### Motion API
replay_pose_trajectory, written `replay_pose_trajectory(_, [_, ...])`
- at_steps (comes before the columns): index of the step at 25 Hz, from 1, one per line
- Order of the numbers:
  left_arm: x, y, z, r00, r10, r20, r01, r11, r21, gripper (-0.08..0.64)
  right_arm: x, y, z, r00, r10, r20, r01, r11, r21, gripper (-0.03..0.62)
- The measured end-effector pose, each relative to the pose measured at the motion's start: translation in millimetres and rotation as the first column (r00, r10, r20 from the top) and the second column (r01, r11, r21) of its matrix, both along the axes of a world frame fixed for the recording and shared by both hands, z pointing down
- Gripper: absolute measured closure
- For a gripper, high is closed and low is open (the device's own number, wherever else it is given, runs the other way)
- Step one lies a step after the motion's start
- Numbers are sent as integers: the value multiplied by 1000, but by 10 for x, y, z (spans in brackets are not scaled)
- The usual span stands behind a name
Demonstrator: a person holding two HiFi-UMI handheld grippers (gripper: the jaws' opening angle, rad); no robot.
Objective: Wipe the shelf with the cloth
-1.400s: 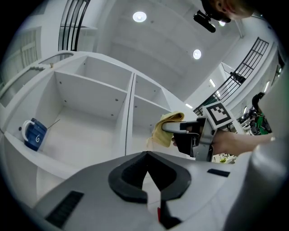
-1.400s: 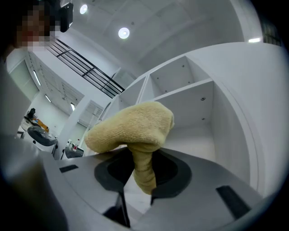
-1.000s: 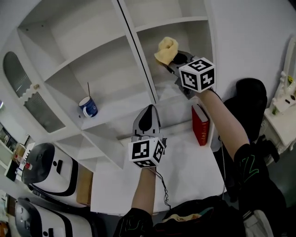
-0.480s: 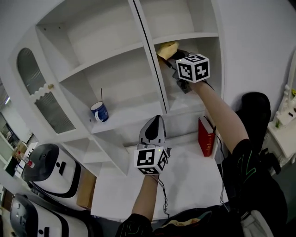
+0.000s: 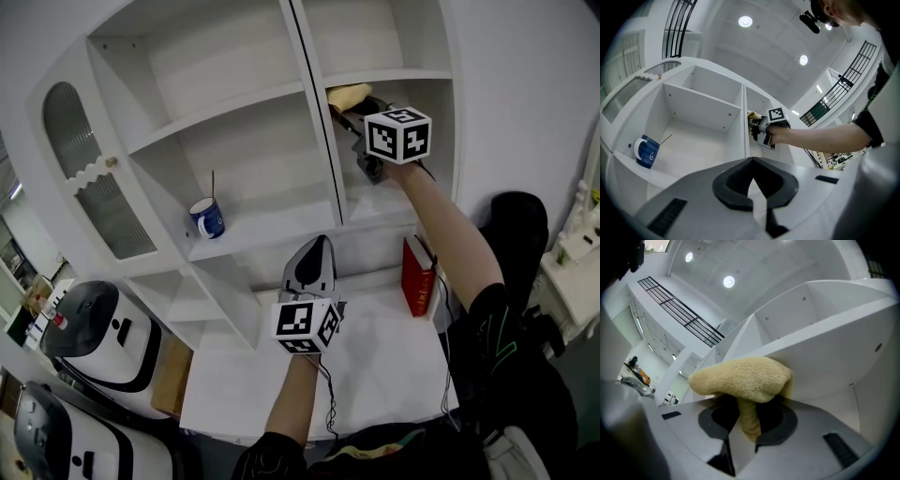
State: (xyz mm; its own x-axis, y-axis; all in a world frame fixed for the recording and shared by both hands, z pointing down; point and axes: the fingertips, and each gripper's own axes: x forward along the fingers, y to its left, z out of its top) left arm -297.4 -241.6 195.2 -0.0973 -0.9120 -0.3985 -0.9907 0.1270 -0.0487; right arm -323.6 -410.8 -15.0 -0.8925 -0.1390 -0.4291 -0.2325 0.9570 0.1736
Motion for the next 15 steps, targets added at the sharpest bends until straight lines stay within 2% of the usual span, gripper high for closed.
replay_pose_trajectory(5, [55,21,10,1000,8,1,-8,1000,-4,563,145,174,-1,998,-60,35,60,998,-3,489])
replay_pose_trajectory(10, [129,9,9,1000,20,1,-20,1000,-4,563,297,400,4,991,-119,63,116,992,47,489])
replay_pose_trajectory(15, [190,-21,45,1000,27,-5,-27,1000,-15,563,546,589,-22,962,-239,131,232,971,66,488])
